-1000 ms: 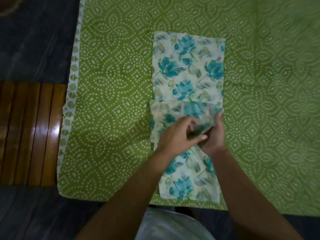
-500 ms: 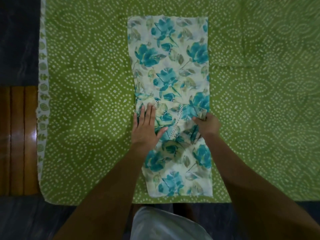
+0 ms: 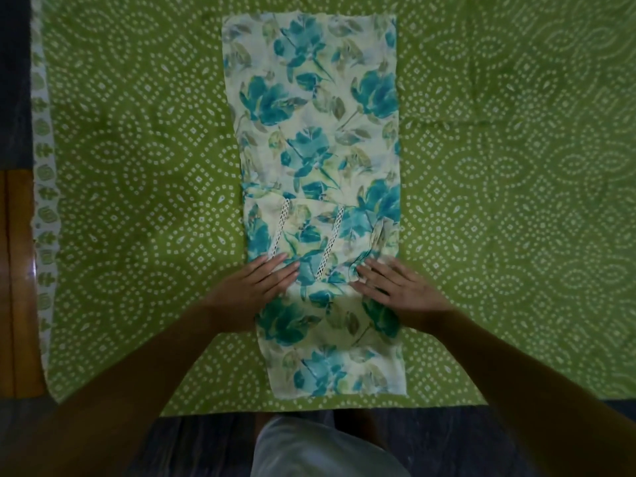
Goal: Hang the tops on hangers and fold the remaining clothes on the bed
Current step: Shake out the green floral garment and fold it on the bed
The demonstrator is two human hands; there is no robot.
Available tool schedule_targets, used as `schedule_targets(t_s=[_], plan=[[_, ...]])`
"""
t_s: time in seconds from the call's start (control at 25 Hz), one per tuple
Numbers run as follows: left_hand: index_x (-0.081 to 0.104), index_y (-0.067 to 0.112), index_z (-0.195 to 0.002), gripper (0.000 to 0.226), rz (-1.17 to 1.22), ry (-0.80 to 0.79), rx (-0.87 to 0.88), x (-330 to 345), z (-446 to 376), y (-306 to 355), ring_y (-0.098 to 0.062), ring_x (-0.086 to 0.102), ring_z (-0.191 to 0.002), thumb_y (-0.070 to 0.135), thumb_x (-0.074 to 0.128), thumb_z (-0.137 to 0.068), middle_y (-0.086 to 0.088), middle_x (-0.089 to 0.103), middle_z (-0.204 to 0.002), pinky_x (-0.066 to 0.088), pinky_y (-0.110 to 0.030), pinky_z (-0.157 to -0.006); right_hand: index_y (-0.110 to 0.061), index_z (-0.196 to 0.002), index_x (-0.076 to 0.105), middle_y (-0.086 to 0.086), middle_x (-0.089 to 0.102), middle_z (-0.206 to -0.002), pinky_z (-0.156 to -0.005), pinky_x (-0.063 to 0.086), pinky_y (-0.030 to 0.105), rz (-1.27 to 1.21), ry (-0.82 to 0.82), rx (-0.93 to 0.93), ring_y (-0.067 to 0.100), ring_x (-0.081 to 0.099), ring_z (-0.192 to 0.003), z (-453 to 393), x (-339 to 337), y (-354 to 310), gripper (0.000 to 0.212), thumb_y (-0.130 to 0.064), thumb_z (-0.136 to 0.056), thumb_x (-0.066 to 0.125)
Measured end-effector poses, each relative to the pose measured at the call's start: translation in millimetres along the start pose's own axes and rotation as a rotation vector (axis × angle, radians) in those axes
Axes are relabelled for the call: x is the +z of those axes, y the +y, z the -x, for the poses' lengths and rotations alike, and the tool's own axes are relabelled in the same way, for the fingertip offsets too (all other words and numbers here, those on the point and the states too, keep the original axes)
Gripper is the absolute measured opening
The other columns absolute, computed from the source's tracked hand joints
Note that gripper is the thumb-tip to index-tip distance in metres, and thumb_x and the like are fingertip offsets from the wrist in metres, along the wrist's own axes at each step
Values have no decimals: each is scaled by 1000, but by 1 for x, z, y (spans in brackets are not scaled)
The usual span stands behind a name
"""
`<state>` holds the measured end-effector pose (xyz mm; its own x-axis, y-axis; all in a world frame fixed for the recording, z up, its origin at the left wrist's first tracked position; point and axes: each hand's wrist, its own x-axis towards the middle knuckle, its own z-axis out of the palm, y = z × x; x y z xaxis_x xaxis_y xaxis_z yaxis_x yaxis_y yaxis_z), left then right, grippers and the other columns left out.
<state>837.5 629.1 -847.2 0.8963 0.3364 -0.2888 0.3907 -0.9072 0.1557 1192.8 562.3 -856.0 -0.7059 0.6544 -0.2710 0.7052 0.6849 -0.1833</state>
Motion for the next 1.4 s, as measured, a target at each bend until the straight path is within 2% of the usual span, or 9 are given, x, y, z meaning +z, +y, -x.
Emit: schedule_targets(t_s=[0.12,0.32,0.52,0.8,0.92,1.04,1.16,1.24,1.4], plan=[[50,14,-137,54,376,109,-149,2,-12,-5,-21,39,-135,26,41,-85,-2,45,-145,25,-33,-114,-21,-132,56,3,52,-139,-112,32,40,-475,54,142,19,46,-130,-15,-11,13,53,-20,-79,58],[54,-6,-125,37,1323,221,-1326,-42,-59,-46,-34,56,-112,17,41,-100,-25,55,-128,43,-39,-96,-6,-74,63,8,63,-74,-58,45,28,-1320,178,1158,11,57,-61,-74,-64,57,20,-10,-92,55],[41,8,-140,48,1882,201,-1320,-68,-105,-81,-25,56,-100,35,24,-104,-11,49,-137,47,-28,-79,-7,-122,56,11,58,-114,-80,48,35,-1431,-92,1382,27,55,-97,-116,-67,86,46,-41,-101,33],[32,32,-147,109,1703,-33,-1328,-52,-95,-102,-29,36,-137,98,21,-61,-7,32,-153,30,-53,-111,-17,-97,62,15,61,-102,-75,45,34,-1488,-344,1369,24,58,-85,-120,-75,104,61,-66,-91,27],[31,47,-143,123,1788,-24,-1245,-43,-95,-108,-27,30,-141,107,26,-35,-1,27,-156,25,-58,-110,-22,-131,56,17,55,-129,-92,43,45,-1467,-316,1382,36,56,-113,-122,-78,102,100,-93,-68,26],[34,40,-145,102,1816,79,-1138,-53,-89,-93,-21,37,-136,94,40,-59,4,35,-152,28,-50,-113,-27,-142,44,9,49,-141,-98,42,50,-1588,-162,1265,35,52,-119,-118,-79,92,118,-100,-50,39],[59,23,-128,71,1687,106,-1136,-53,-68,-76,-11,60,-110,65,69,-72,4,61,-125,45,-33,-99,-13,-124,63,8,67,-119,-89,54,40,-1588,101,1217,24,66,-100,-100,-72,74,82,-69,-65,72],[70,6,-107,44,1579,258,-1199,-51,-50,-57,-11,68,-83,41,74,-80,-7,70,-97,53,-25,-81,-5,-110,69,10,71,-104,-69,57,26,-1500,254,1231,18,69,-83,-80,-65,57,47,-42,-82,71],[74,-1,-88,40,1617,244,-1295,-48,-11,-15,-28,69,-84,39,69,-85,-15,73,-89,53,-38,-83,-8,-82,71,4,69,-71,-56,50,22,-1520,251,1181,12,64,-62,-44,-51,7,29,-32,-93,59]])
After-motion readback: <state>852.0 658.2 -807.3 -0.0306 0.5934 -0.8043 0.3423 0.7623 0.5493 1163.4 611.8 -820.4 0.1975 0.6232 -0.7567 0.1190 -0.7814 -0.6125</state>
